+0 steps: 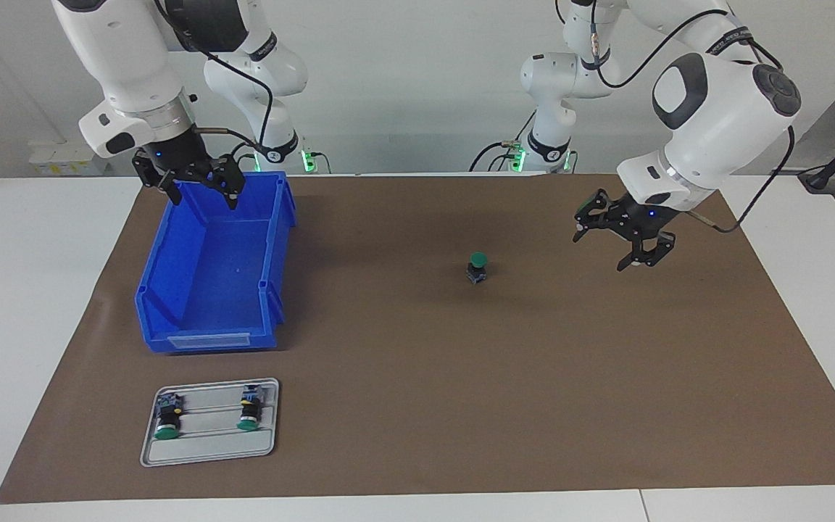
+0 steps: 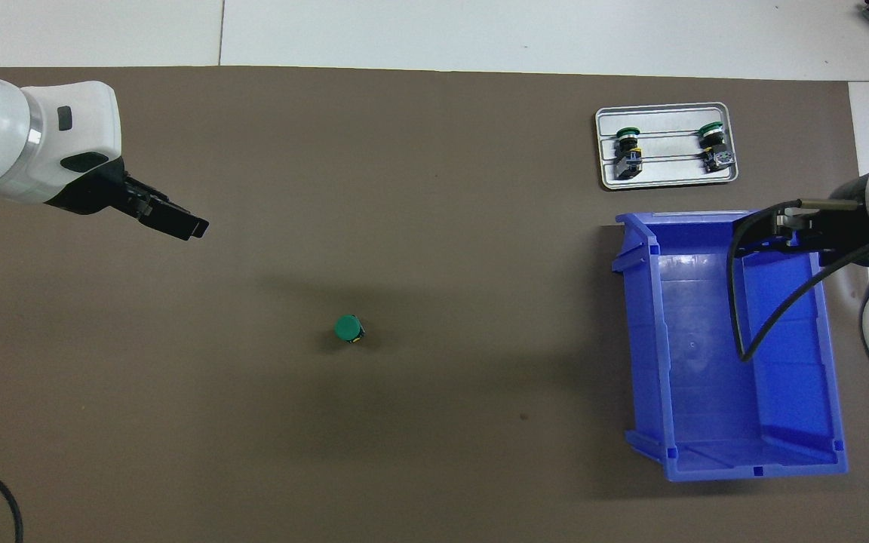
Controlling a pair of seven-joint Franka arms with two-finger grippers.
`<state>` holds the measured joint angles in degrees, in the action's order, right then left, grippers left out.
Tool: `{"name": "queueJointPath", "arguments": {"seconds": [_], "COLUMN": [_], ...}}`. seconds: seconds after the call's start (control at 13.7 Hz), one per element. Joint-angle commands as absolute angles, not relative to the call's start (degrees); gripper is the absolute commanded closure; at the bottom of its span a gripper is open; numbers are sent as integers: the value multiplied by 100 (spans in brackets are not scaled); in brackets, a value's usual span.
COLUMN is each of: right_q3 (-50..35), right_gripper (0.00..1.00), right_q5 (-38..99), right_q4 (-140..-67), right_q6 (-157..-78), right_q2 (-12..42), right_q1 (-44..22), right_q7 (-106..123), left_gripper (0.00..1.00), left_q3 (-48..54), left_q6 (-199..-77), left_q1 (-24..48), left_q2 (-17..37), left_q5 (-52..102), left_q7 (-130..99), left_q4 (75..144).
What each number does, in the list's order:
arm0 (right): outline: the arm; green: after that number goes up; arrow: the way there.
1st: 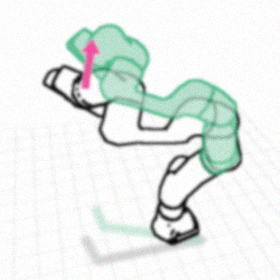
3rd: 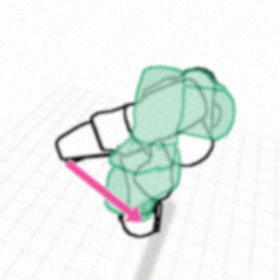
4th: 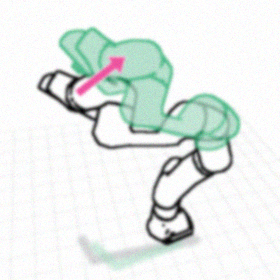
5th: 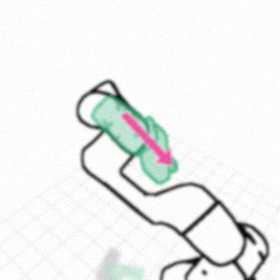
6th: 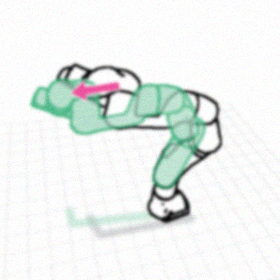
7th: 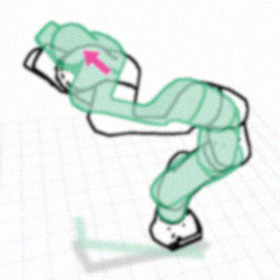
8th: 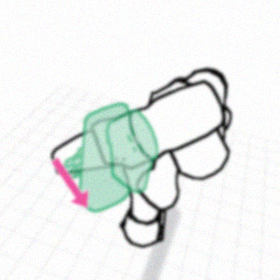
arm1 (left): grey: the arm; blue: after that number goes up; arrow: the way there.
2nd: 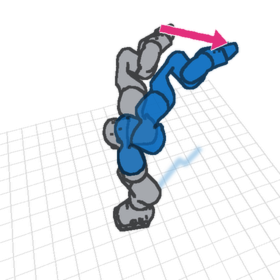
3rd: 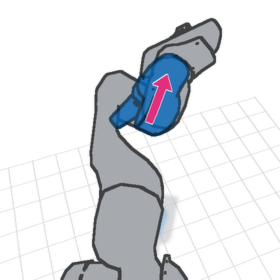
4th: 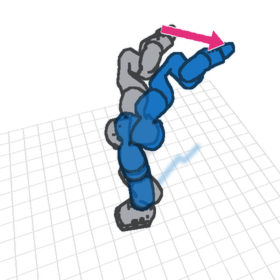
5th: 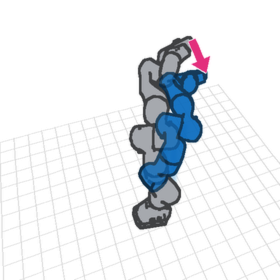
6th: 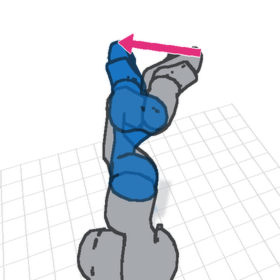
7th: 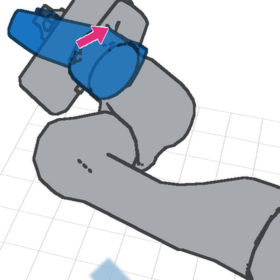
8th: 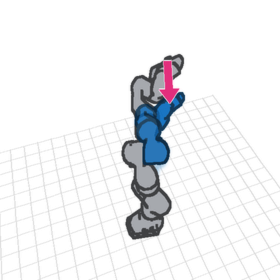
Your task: Place and press button with both arms
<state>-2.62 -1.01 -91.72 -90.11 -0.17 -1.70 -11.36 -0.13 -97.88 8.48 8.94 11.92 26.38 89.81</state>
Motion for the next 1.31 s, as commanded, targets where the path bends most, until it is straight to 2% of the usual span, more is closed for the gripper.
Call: {"name": "queueJointPath", "arguments": {"seconds": [0.0,0.29,0.51,0.58,0.8,0.87,1.16,1.24], "right_q3": [-299,-299,-299,-299,-299,-299,-299,-299], "right_gripper": [0,0,0,0,0,0,0,0], "right_q5": [9,-9,0,0,-9,-9,0,-9], "right_q4": [-9290,-9299,-9290,-9290,-9290,-9290,-9299,-9290], "right_q6": [-9070,-9062,-9070,-9070,-9070,-9070,-9079,-9079], "right_q2": [-105,-105,-105,-105,-105,-105,-105,-105], "right_q1": [-105,-105,-105,-114,-123,-123,-123,-123], "right_q7": [-1099,-1011,-1019,-1028,-1046,-1046,-1046,-1046], "left_gripper": [4,5,17,24,75,81,90,90], "left_q3": [-62,-62,-44,-35,-18,-18,-9,-9], "left_q6": [-9353,-9246,-9500,-9710,-10273,-10553,-12046,-12346], "left_q1": [975,1010,1590,1834,2415,2521,2847,2856], "left_q2": [669,387,176,141,175,211,176,167], "left_q5": [285,106,105,105,114,114,123,123], "left_q7": [1770,716,-323,-647,-1256,-1335,-1590,-1626], "left_q4": [8938,9087,9526,9640,10115,10351,11511,11714]}}
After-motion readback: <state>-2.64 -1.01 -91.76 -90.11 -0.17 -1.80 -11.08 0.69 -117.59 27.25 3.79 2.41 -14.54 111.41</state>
